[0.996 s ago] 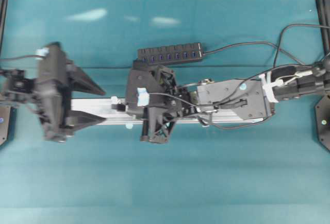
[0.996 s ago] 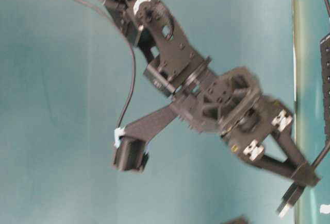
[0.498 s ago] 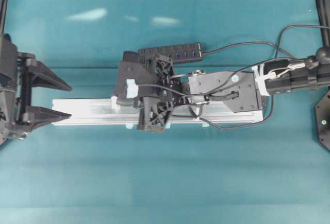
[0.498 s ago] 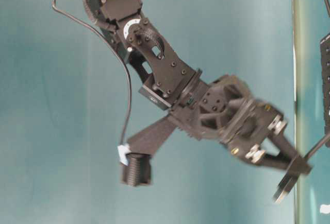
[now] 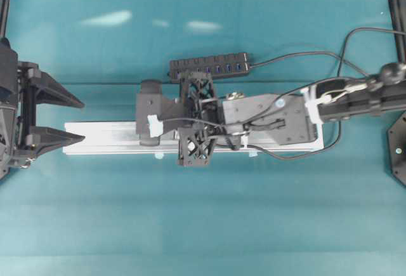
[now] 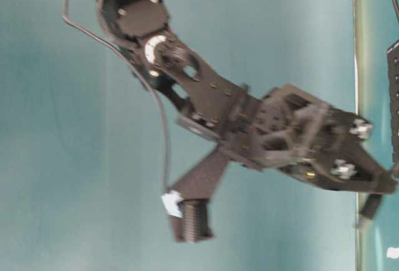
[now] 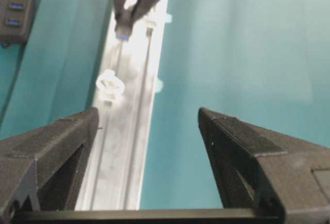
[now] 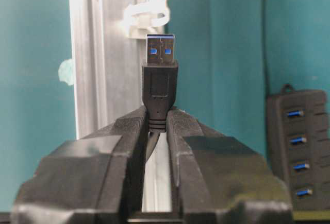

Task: Pass the USB cable through three rings with both arms.
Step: 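Move the left gripper away leftward, opening it, then push the plug leftward through the leftmost ring with the right gripper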

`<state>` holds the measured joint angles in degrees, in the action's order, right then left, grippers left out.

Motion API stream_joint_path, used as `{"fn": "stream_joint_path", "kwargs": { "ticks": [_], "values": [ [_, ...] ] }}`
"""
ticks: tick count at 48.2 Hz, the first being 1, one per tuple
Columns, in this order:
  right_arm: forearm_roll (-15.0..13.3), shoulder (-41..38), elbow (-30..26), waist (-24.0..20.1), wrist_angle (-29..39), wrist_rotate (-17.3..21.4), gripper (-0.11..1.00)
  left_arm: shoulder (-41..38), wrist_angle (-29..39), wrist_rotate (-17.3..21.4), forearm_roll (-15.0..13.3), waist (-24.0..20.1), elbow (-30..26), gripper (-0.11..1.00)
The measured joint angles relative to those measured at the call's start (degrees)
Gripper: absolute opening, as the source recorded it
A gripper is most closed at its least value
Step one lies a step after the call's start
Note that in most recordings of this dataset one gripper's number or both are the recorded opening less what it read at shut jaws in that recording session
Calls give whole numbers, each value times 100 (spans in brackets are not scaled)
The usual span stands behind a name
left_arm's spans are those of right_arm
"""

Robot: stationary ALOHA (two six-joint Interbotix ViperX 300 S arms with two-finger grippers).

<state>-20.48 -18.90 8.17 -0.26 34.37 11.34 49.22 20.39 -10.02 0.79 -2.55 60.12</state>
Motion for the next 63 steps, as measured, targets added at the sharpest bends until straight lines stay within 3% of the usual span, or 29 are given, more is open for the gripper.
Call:
{"fn": "stream_joint_path", "kwargs": {
  "ticks": [63],
  "values": [
    [62,-580,-343,158,-352,-9,-6,97,-62,0,0,0,18,85]
  ]
}}
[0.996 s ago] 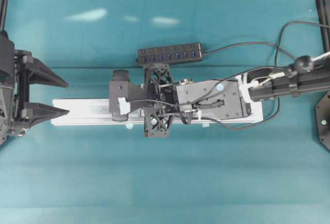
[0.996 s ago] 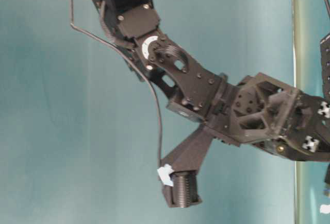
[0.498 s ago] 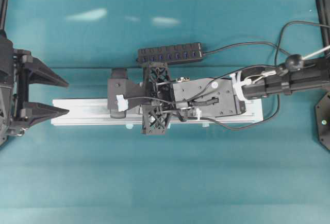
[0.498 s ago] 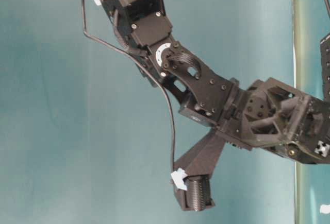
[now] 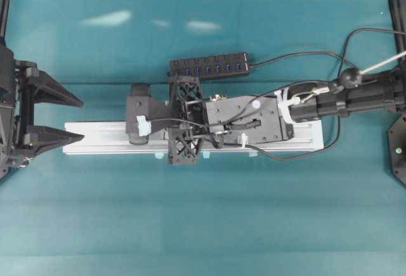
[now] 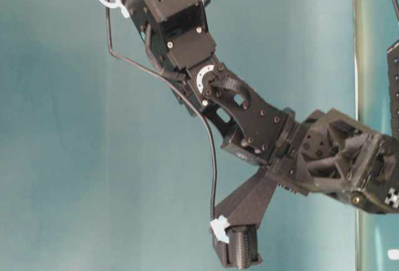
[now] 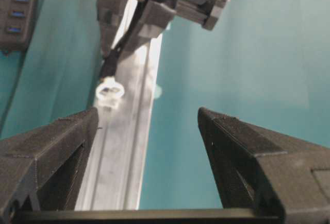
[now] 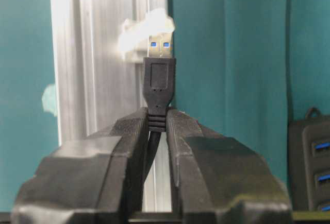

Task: Pass the USB cable through three rings with both arms.
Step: 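Push the plug leftward through the leftmost ring with the right gripper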

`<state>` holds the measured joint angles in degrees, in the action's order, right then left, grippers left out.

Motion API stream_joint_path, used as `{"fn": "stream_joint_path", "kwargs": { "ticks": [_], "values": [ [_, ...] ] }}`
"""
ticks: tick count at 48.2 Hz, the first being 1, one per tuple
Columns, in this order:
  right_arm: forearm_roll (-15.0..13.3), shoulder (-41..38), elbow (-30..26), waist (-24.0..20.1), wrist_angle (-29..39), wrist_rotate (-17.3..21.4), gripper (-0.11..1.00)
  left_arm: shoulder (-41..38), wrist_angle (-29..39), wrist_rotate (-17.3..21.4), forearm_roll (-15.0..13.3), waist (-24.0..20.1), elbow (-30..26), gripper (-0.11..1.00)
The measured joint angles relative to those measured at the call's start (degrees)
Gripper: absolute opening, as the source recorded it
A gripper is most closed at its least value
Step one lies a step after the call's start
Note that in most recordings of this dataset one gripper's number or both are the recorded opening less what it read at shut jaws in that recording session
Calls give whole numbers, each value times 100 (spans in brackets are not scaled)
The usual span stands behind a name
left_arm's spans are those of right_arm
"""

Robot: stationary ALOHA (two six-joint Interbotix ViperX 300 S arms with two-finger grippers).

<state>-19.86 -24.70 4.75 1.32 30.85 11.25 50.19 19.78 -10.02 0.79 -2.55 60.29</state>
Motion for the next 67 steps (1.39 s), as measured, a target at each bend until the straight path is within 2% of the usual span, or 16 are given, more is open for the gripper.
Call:
{"fn": "stream_joint_path", "kwargs": {
  "ticks": [34,67],
  "values": [
    [0,9,35,-97,26,0,-6,-26,0,0,-9,0,44,85],
    [0,9,26,-79,-545,0,-6,-44,0,0,0,0,44,85]
  ]
}}
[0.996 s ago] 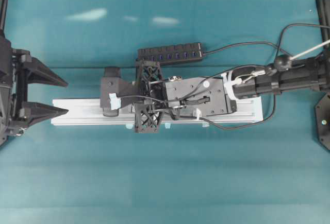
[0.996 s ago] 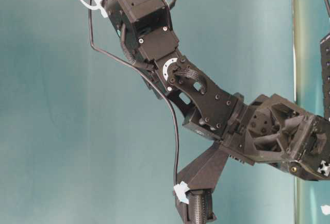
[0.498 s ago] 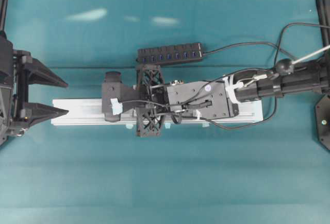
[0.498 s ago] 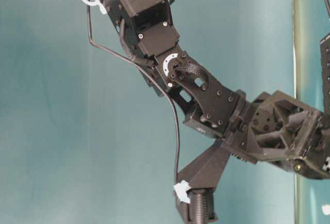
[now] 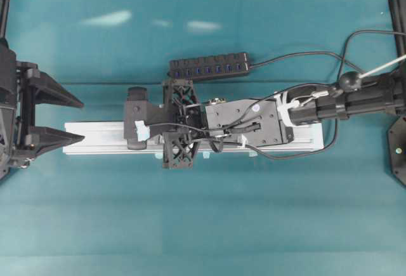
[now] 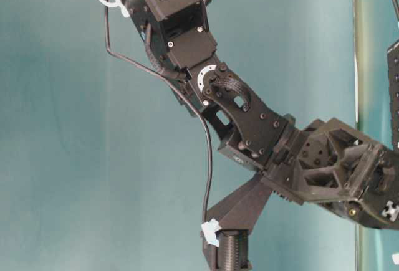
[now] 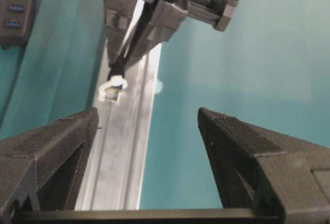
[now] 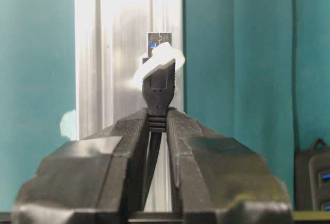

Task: Pass the USB cable through three rings with both arms.
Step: 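Push the plug leftward through the leftmost ring with the right gripper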

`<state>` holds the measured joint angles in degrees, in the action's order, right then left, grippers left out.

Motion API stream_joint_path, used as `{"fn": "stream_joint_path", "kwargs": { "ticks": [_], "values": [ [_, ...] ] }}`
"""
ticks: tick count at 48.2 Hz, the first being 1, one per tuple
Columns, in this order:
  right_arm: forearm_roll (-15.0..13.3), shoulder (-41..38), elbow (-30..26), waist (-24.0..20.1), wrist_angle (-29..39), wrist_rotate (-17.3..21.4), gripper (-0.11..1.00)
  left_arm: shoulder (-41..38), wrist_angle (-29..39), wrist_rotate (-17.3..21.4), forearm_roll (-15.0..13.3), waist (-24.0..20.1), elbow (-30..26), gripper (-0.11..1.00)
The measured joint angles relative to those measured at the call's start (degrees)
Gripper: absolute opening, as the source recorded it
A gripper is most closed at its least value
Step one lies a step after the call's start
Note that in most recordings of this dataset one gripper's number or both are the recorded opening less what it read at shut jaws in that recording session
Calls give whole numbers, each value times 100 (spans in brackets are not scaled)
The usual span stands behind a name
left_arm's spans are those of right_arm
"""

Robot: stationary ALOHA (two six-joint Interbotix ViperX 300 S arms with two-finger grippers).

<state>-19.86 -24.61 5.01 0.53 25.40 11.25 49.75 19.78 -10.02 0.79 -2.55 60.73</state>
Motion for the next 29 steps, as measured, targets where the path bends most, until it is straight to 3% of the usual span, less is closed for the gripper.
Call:
{"fn": "stream_joint_path", "kwargs": {
  "ticks": [29],
  "values": [
    [18,-123,-44,26,-360,0,-6,0,-9,0,-9,0,0,85]
  ]
}}
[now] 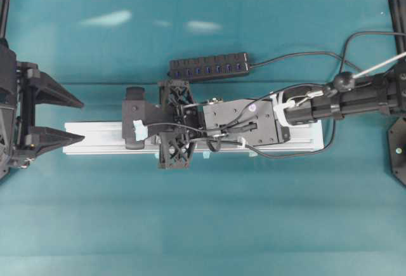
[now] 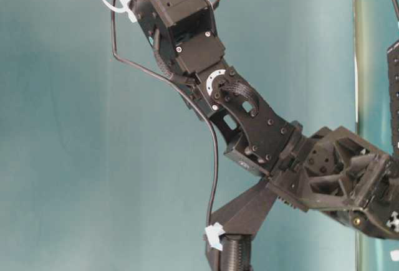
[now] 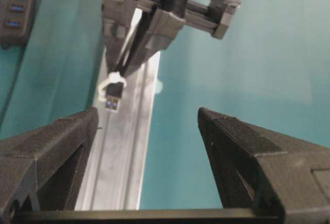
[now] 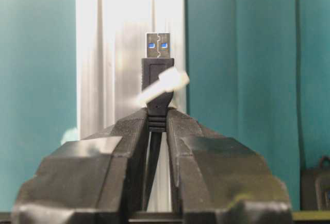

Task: Pass the USB cable through three rings with both arms.
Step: 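Push the plug leftward through the leftmost ring with the right gripper, then move the left gripper in and grasp the plug past the leftmost ring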

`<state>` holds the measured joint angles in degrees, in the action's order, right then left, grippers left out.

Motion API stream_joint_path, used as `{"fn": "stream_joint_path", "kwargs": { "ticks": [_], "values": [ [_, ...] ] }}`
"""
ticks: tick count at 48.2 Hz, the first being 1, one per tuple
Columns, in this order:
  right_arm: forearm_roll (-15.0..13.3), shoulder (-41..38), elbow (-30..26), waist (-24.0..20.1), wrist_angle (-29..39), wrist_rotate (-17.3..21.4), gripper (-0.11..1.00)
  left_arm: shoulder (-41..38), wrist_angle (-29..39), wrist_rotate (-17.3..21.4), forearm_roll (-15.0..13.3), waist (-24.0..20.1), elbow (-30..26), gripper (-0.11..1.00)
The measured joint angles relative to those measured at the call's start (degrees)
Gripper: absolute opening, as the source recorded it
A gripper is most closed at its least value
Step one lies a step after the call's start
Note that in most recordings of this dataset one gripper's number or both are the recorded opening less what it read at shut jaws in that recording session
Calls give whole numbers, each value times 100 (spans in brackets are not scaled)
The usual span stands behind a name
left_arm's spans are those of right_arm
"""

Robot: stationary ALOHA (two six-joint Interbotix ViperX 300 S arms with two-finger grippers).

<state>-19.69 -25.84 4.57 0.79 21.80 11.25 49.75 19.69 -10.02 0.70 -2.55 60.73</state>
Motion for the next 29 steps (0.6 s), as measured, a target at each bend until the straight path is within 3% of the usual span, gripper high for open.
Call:
{"fn": "stream_joint_path", "kwargs": {
  "ticks": [15,29],
  "values": [
    [26,-9,18,53,-308,9,-6,-264,-149,0,0,0,44,85],
    [26,0,141,62,-457,9,-6,-1266,-1160,176,9,-9,308,85]
  ]
}}
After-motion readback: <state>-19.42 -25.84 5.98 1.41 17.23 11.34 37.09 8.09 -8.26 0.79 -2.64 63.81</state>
